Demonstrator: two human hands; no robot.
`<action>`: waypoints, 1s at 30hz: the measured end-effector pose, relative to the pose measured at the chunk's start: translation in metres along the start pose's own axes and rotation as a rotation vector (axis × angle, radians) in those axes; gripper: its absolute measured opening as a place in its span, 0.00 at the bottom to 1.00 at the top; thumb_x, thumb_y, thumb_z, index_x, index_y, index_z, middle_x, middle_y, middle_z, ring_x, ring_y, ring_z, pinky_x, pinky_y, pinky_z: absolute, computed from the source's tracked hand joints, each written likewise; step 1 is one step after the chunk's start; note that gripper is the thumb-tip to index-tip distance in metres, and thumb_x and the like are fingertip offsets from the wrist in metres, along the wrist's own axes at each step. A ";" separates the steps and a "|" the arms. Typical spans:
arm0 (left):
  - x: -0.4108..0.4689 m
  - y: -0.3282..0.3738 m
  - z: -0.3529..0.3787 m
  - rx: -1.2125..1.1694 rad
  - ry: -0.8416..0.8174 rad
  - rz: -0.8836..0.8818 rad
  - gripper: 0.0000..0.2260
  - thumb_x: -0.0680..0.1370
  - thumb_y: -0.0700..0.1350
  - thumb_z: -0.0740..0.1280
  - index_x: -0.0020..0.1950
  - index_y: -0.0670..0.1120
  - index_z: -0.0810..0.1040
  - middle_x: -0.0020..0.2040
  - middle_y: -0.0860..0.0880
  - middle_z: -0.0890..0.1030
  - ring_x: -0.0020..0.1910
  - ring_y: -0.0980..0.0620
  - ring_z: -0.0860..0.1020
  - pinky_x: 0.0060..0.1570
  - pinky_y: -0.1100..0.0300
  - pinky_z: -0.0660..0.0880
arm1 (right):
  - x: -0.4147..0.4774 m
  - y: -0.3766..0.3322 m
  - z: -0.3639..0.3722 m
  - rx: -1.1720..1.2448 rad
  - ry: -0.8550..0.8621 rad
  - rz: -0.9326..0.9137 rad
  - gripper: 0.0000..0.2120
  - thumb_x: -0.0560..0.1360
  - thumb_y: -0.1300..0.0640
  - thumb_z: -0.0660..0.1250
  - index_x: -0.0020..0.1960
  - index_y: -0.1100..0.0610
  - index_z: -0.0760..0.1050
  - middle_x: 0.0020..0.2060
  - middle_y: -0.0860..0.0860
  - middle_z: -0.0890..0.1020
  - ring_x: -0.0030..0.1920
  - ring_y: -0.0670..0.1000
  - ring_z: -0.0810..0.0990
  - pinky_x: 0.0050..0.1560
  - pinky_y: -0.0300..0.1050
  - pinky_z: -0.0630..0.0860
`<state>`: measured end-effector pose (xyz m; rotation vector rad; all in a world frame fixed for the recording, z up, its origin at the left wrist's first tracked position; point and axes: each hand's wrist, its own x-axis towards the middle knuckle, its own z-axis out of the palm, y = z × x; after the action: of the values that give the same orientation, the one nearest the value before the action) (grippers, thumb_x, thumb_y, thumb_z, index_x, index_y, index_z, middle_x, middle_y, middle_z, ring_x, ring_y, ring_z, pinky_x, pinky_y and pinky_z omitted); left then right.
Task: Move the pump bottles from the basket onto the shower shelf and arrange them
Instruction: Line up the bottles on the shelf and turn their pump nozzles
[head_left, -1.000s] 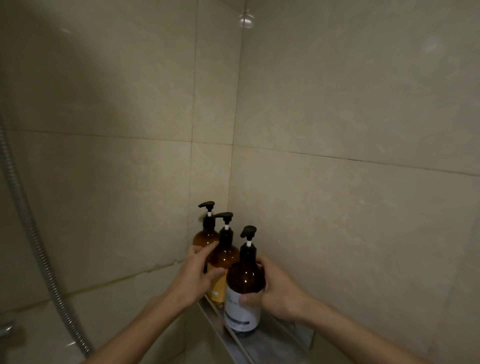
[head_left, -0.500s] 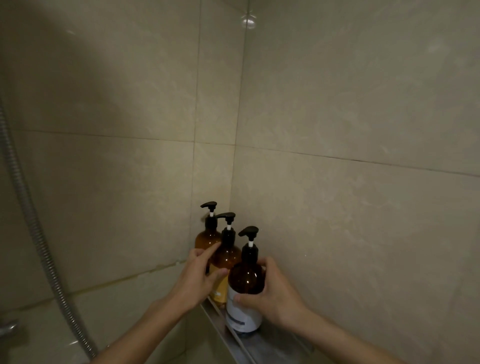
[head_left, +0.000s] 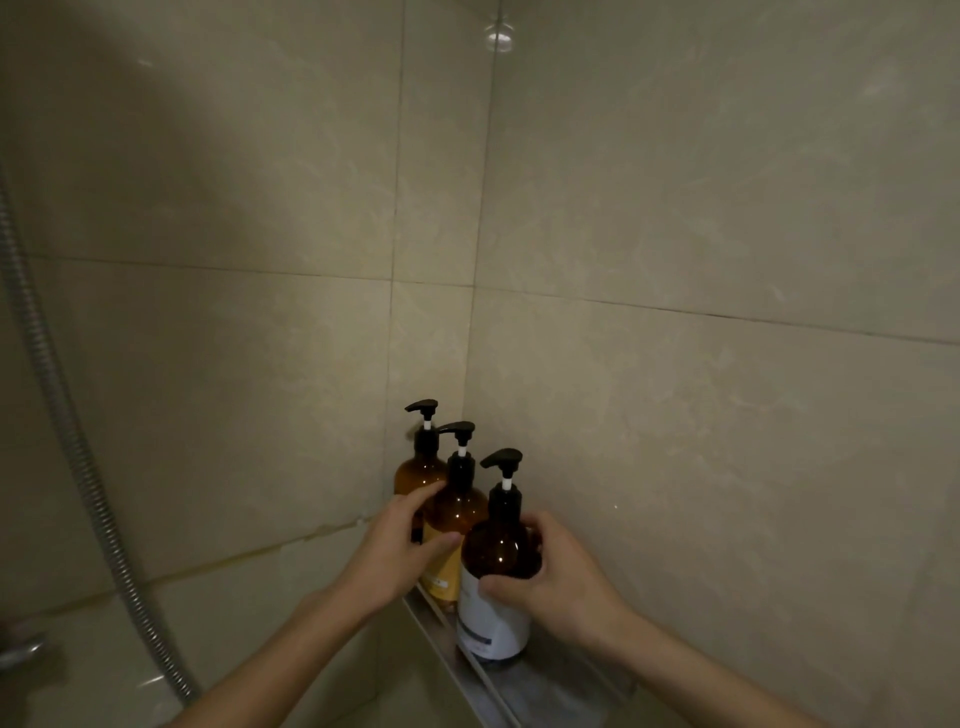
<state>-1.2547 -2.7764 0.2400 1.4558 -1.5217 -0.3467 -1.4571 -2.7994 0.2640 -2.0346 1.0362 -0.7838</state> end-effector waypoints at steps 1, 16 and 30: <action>-0.001 0.000 0.000 -0.001 0.003 0.006 0.28 0.73 0.47 0.70 0.71 0.53 0.65 0.62 0.50 0.74 0.62 0.52 0.74 0.61 0.52 0.75 | -0.001 -0.001 -0.001 -0.008 -0.006 0.003 0.32 0.62 0.46 0.77 0.61 0.44 0.66 0.52 0.39 0.76 0.52 0.38 0.75 0.46 0.32 0.73; -0.037 0.027 0.022 0.012 0.013 0.135 0.29 0.67 0.62 0.70 0.67 0.58 0.69 0.59 0.62 0.72 0.57 0.67 0.73 0.59 0.67 0.72 | 0.026 -0.073 -0.045 -0.251 0.097 -0.399 0.14 0.78 0.54 0.60 0.63 0.53 0.74 0.55 0.47 0.81 0.52 0.40 0.77 0.53 0.39 0.75; -0.038 0.029 0.031 -0.019 0.118 0.069 0.29 0.65 0.54 0.76 0.65 0.52 0.73 0.55 0.63 0.71 0.55 0.62 0.75 0.58 0.61 0.75 | 0.031 -0.065 -0.032 -0.313 0.270 -0.474 0.09 0.76 0.57 0.64 0.52 0.55 0.81 0.41 0.49 0.84 0.39 0.41 0.79 0.42 0.29 0.74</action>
<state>-1.3031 -2.7478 0.2304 1.3813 -1.4655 -0.2293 -1.4391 -2.8081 0.3405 -2.5434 0.8657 -1.2295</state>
